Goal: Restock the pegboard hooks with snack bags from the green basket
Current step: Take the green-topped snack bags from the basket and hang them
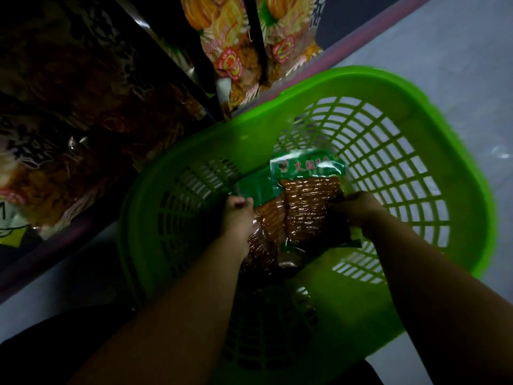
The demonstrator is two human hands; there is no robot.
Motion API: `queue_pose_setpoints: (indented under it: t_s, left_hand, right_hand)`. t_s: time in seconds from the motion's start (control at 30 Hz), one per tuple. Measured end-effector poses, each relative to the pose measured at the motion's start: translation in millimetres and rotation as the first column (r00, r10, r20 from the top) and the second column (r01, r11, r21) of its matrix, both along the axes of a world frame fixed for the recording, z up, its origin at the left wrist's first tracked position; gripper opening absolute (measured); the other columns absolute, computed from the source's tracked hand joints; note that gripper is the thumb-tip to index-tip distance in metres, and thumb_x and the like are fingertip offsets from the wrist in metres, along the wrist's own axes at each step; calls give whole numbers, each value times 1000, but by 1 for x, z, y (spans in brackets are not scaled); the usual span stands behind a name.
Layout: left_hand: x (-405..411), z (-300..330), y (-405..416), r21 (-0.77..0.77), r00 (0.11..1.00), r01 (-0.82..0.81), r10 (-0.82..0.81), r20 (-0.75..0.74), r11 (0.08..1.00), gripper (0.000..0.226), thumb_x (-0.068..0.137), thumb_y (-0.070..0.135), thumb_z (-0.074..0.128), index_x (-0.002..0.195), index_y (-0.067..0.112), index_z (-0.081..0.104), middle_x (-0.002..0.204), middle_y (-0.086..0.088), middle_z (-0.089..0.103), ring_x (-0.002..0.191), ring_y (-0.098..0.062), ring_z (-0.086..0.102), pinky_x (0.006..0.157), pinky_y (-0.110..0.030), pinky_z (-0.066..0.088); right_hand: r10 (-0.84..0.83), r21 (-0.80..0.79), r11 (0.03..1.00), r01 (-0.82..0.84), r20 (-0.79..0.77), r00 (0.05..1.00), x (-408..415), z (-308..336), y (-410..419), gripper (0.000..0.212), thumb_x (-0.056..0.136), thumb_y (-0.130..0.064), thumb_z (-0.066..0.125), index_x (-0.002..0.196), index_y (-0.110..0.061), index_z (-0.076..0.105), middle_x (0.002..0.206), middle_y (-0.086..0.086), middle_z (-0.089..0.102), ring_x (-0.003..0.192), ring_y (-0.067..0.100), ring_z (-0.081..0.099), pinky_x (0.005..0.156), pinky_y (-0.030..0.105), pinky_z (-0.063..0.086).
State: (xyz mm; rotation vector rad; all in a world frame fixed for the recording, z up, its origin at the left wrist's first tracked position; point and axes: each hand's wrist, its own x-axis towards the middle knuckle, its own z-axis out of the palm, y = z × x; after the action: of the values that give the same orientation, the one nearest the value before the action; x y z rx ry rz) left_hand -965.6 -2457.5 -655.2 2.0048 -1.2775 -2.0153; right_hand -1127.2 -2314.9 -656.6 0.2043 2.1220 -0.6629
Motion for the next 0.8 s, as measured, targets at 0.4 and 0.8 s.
queue_pose_setpoints:
  t_s: [0.4,0.8]
  left_hand:
    - [-1,11,4,12,990,134,-134,32,991,35,84,18,68,115,11,52,99,1,56,76,-8,47,73,-23,36]
    - [15,13,-17,-242,969,188,-139,205,952,25,91,8,59,115,1,59,116,-17,63,105,-28,60,90,-38,50]
  right_hand:
    - [1,22,1000,-3,91,996,-3,11,-5,24,87,-4,63,109,4,60,118,22,62,109,35,59,85,40,46]
    - [86,154,985,-79,-44,995,-12,12,1,31,83,-3,65,113,2,56,104,20,60,89,30,59,75,38,51]
